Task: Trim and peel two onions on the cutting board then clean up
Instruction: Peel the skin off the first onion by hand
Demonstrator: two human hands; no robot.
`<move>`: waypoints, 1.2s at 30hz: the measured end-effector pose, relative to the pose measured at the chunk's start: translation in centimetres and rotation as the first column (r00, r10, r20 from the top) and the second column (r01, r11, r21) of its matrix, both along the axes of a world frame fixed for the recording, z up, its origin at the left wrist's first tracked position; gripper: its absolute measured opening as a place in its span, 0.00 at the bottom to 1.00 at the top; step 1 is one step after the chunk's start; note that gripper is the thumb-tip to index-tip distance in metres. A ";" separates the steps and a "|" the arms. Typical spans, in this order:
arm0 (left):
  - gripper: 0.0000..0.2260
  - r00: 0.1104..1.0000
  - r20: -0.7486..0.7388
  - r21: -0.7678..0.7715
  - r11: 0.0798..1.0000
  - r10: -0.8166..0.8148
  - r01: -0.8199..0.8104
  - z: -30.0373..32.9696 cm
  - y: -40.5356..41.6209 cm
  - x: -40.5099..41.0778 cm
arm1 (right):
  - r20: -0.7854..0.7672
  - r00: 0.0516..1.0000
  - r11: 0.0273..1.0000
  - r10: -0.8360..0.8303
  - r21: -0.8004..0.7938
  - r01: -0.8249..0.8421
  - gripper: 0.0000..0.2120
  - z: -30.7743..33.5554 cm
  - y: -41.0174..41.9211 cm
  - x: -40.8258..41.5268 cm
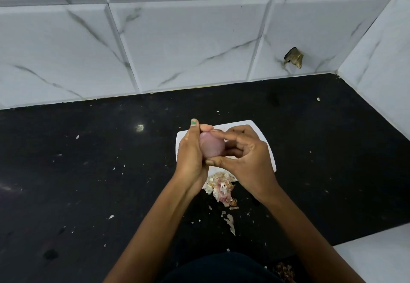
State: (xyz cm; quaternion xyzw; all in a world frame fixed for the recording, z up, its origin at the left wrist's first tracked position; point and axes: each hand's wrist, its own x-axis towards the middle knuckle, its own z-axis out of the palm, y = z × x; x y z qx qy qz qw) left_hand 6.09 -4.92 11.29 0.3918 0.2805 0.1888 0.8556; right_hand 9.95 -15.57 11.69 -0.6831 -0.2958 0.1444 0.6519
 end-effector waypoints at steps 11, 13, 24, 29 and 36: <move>0.22 0.997 0.016 -0.175 0.982 -0.076 0.077 0.5 -0.1 -0.8 | -0.230 0.961 0.980 0.156 0.156 -0.122 0.10 0.0 0.1 0.9; 0.21 0.998 -0.009 -0.154 0.986 -0.069 0.067 0.3 -0.3 -0.7 | -0.252 0.961 0.989 0.110 0.120 -0.082 0.10 0.0 0.1 1.0; 0.27 0.992 -0.122 -0.121 0.991 0.045 -0.060 0.1 -0.8 -0.6 | -0.133 0.985 0.994 0.113 0.022 -0.111 0.09 -0.5 0.0 0.5; 0.21 0.998 -0.062 -0.015 0.999 0.031 -0.032 0.6 -1.2 -0.4 | -0.282 0.950 0.985 0.137 0.139 -0.101 0.07 -0.4 0.2 0.4; 0.12 0.999 0.030 0.462 0.886 0.036 -0.046 -0.2 -1.7 -0.8 | -0.393 0.919 0.996 -0.035 0.058 0.063 0.07 -0.3 0.7 0.4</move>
